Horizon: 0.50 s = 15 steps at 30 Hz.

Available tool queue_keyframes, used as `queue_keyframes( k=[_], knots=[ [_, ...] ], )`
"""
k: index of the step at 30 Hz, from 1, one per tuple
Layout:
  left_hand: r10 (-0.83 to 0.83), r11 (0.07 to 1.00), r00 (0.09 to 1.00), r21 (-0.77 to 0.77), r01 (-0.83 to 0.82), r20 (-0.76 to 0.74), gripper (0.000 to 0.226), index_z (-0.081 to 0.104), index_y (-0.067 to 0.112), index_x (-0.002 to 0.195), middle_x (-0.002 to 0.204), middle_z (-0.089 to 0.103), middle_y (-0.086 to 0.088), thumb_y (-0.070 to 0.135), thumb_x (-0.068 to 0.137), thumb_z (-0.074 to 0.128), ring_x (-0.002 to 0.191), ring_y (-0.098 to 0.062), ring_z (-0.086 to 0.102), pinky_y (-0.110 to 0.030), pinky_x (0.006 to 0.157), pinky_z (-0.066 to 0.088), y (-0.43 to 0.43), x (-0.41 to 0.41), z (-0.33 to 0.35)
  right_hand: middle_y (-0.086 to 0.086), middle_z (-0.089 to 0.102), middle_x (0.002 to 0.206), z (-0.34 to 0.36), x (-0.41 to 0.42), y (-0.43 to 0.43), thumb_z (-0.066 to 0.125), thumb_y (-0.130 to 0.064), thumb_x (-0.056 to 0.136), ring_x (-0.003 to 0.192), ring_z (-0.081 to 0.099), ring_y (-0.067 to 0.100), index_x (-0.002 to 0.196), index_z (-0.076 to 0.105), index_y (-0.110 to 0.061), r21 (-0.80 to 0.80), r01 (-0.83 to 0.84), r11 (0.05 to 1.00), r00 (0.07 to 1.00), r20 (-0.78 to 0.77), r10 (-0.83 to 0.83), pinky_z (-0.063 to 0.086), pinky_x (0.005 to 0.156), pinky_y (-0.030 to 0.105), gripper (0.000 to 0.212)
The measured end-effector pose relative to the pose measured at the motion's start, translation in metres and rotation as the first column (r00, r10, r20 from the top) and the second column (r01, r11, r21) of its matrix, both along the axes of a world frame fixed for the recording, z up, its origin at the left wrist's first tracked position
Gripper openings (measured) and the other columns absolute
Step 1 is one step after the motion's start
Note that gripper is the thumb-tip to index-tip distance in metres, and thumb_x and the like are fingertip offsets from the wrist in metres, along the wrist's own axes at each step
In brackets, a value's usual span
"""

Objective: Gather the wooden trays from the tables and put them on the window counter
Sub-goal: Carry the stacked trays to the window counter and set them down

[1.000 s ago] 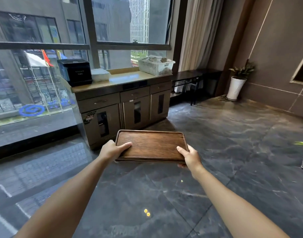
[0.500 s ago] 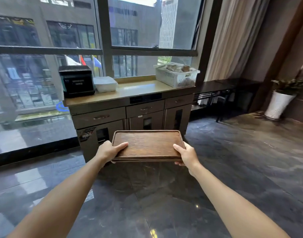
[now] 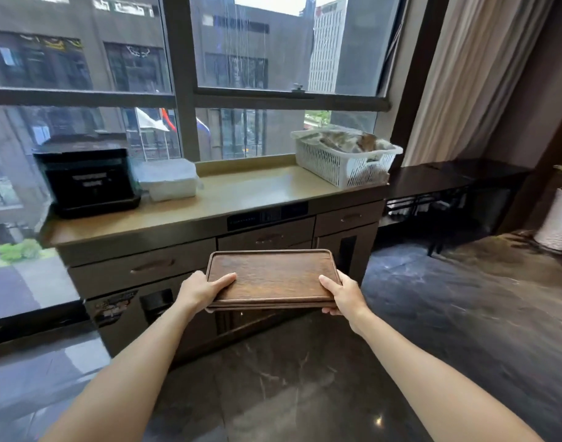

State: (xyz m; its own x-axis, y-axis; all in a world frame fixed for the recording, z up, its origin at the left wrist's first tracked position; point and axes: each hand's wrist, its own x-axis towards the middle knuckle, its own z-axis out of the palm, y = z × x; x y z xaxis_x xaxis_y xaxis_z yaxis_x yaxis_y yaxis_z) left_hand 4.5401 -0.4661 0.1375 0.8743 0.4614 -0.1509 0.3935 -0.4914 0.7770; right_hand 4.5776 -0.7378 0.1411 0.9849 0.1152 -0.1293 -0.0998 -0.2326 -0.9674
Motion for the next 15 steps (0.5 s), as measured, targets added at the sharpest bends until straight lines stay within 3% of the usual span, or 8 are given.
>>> queue_keyframes(
  k=[4,8,11,15],
  knots=[
    [0.023,0.999,1.0,0.043,-0.022,-0.012,0.057,0.057,0.005,0.084,0.098,0.068,-0.016,0.061,0.073,0.063,0.088,-0.033,0.062,-0.035,0.073,0.046,0.016,0.095,0.012,-0.002,0.061,0.094,0.011,0.103,0.016,0.05,-0.03,0.092,0.073,0.061,0.014,0.123,0.051,-0.021,-0.013,-0.016,1.0,1.0,-0.001,0.016,0.054,0.057,0.026,0.033],
    [0.056,0.998,0.998,0.045,-0.055,-0.026,0.064,0.061,0.0,0.092,0.1,0.069,-0.018,0.061,0.073,0.063,0.093,-0.037,0.065,-0.04,0.086,0.051,0.034,0.175,0.008,0.0,0.064,0.093,0.006,0.197,0.036,0.052,-0.032,0.091,0.061,0.06,0.013,0.122,0.052,-0.023,-0.032,-0.046,0.998,0.999,-0.027,0.045,0.046,0.042,0.017,0.032],
    [0.096,0.994,0.995,0.05,-0.094,-0.041,0.06,0.058,0.003,0.085,0.093,0.067,-0.013,0.062,0.072,0.063,0.094,-0.034,0.063,-0.037,0.078,0.049,0.051,0.234,-0.002,-0.001,0.064,0.093,-0.008,0.267,0.054,0.052,-0.033,0.091,0.061,0.059,0.012,0.115,0.052,-0.028,-0.037,-0.086,0.996,0.996,-0.042,0.084,0.044,0.039,0.013,0.025],
    [0.153,0.988,0.987,0.026,-0.152,-0.047,0.058,0.059,0.006,0.079,0.08,0.062,-0.006,0.063,0.07,0.064,0.088,-0.029,0.059,-0.033,0.069,0.042,0.075,0.316,-0.011,-0.002,0.064,0.077,-0.02,0.366,0.083,0.053,-0.033,0.089,0.044,0.056,0.009,0.104,0.058,-0.027,-0.07,-0.165,0.984,0.986,-0.042,0.162,0.041,0.037,0.014,0.017]
  ],
)
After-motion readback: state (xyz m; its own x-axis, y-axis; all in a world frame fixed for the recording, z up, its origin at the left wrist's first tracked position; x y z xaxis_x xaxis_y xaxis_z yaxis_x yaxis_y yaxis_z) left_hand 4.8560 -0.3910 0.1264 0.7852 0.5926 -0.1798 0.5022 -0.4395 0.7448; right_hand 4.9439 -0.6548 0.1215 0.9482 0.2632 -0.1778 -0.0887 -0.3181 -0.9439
